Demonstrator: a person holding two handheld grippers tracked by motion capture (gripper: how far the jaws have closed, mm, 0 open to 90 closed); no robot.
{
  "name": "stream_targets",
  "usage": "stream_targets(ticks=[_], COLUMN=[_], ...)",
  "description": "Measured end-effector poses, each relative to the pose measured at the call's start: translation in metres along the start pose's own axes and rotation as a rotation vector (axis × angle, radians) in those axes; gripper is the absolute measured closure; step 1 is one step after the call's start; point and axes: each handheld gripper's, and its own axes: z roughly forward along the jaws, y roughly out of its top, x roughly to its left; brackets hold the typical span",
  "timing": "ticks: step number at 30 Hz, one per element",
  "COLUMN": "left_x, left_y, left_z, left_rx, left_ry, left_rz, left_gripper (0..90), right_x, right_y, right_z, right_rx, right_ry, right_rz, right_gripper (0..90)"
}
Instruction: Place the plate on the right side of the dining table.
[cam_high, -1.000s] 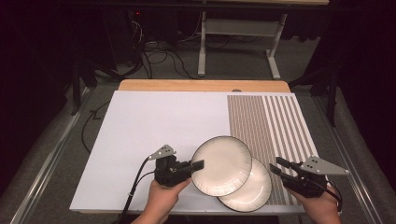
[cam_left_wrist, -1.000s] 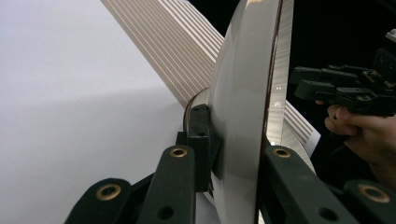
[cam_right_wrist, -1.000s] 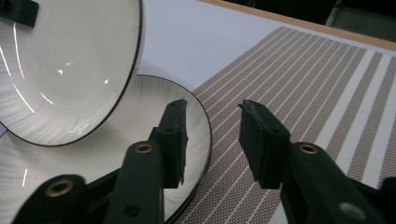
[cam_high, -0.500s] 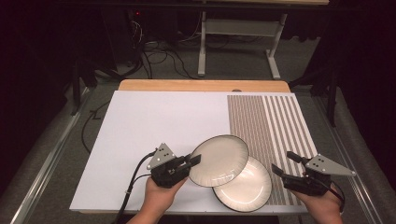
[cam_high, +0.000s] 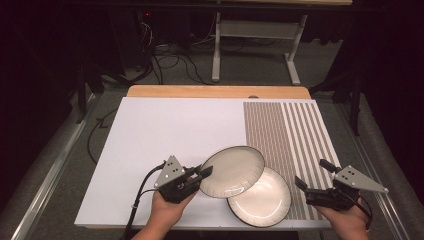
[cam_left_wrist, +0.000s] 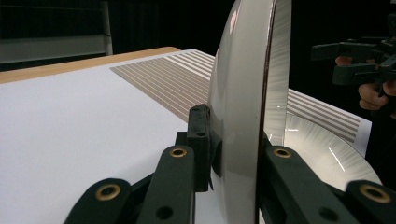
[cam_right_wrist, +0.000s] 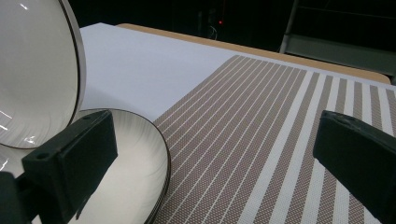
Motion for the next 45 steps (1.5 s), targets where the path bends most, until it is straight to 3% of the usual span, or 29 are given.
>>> stream_targets(ticks=[6, 11, 15, 22, 38, 45], left_x=[0.001, 0.001, 0.003, 0.004, 0.002, 0.003], left_y=[0.000, 0.001, 0.001, 0.001, 0.000, -0.001], left_z=[-0.001, -0.002, -0.002, 0.000, -0.001, -0.002], left_rx=[0.007, 0.017, 0.025, 0.030, 0.022, 0.018], left_ry=[-0.004, 0.002, 0.002, 0.007, 0.010, 0.010], left_rz=[0.008, 0.012, 0.004, 0.001, 0.021, 0.020], left_gripper=[79.6, 79.4, 79.3, 79.5, 79.7, 79.6], right_x=[0.002, 0.008, 0.011, 0.022, 0.062, 0.072], right_y=[0.002, 0.011, 0.017, 0.030, 0.043, 0.039], right_z=[0.000, 0.002, 0.003, 0.016, 0.055, 0.069], right_rx=[-0.005, -0.020, -0.029, -0.039, 0.016, 0.055], right_ry=[0.001, 0.048, 0.059, 0.109, 0.225, 0.260], right_rz=[0.003, -0.005, -0.013, -0.028, -0.063, -0.030], right_gripper=[0.9, 2.3, 3.2, 5.1, 16.1, 22.8])
